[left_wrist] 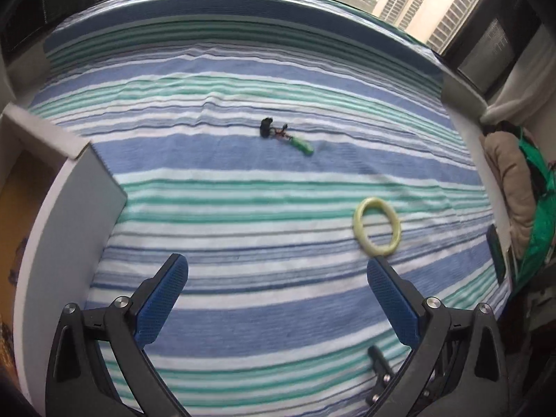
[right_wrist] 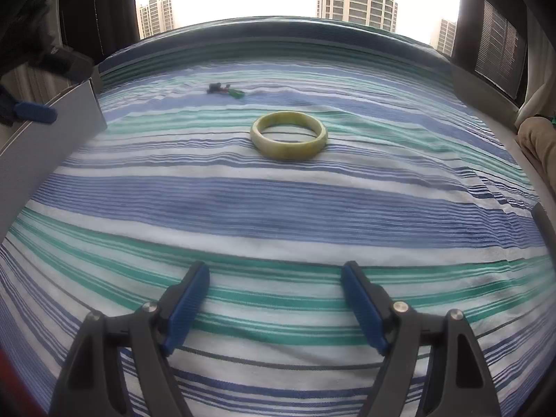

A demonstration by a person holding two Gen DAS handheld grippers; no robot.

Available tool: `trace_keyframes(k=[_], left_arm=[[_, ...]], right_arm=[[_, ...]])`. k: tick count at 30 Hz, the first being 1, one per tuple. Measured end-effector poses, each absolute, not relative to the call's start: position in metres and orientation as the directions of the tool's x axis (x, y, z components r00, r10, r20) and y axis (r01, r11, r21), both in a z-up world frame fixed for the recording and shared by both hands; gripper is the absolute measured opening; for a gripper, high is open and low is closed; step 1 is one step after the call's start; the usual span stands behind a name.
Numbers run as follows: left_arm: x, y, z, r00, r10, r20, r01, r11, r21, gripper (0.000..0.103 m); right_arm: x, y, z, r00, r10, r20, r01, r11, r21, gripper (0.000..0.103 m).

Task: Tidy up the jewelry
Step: 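Move both tools back over the remaining jewelry, then grasp the black-and-green earring with the left tool while the right tool grasps the jade bangle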

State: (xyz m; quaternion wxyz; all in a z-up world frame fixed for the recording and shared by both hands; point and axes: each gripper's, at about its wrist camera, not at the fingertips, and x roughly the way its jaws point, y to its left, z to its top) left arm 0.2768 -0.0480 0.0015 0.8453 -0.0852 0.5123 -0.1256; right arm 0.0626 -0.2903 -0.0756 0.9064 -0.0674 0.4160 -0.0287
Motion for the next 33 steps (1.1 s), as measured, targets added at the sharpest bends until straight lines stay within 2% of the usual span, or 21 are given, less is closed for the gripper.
trace_keyframes(k=[5, 9, 13, 14, 16, 17, 18, 19, 20, 24, 33], left_arm=[[0.371, -0.085, -0.022, 0.480, -0.177, -0.859, 0.072, 0.984, -0.163, 0.102], [0.421, -0.095, -0.050, 0.481, -0.149, -0.864, -0.052, 0.979, -0.198, 0.102], [0.442, -0.100, -0.077, 0.461, -0.093, -0.883, -0.135, 0.976, -0.174, 0.101], [0.443, -0.101, -0.082, 0.458, -0.090, -0.884, -0.137, 0.976, -0.170, 0.097], [0.440, -0.104, -0.085, 0.479, -0.052, -0.876, -0.125, 0.984, -0.127, 0.085], [0.437, -0.107, -0.084, 0.500, -0.035, -0.865, -0.101, 0.990, -0.098, 0.063], [0.433, -0.110, -0.083, 0.519, -0.021, -0.854, -0.063, 0.996, -0.063, 0.049], [0.428, -0.112, -0.081, 0.532, -0.042, -0.846, -0.015, 0.998, -0.059, 0.019], [0.424, -0.112, -0.081, 0.527, -0.069, -0.847, 0.022, 0.997, -0.067, 0.008], [0.387, -0.094, -0.076, 0.511, -0.173, -0.842, 0.102, 0.985, -0.140, 0.008], [0.223, -0.022, -0.065, 0.504, -0.252, -0.826, 0.253, 0.958, -0.137, 0.008]], right_arm=[[0.063, -0.290, -0.075, 0.652, -0.106, -0.751, -0.006, 0.989, -0.145, 0.081], [0.064, -0.289, -0.076, 0.649, -0.087, -0.756, -0.025, 0.990, -0.136, 0.085], [0.063, -0.288, -0.077, 0.650, -0.081, -0.755, -0.027, 0.991, -0.129, 0.086], [0.063, -0.289, -0.077, 0.651, -0.078, -0.755, -0.026, 0.992, -0.125, 0.086], [0.063, -0.289, -0.076, 0.653, -0.072, -0.754, -0.025, 0.993, -0.117, 0.086], [0.062, -0.289, -0.076, 0.653, -0.070, -0.754, -0.026, 0.993, -0.114, 0.086], [0.062, -0.289, -0.076, 0.653, -0.069, -0.754, -0.026, 0.993, -0.113, 0.086], [0.062, -0.290, -0.076, 0.653, -0.069, -0.754, -0.026, 0.993, -0.114, 0.086], [0.063, -0.289, -0.076, 0.652, -0.070, -0.755, -0.027, 0.993, -0.115, 0.087], [0.063, -0.288, -0.076, 0.651, -0.068, -0.756, -0.030, 0.993, -0.115, 0.088], [0.062, -0.287, -0.077, 0.648, -0.078, -0.757, -0.032, 0.991, -0.129, 0.088]])
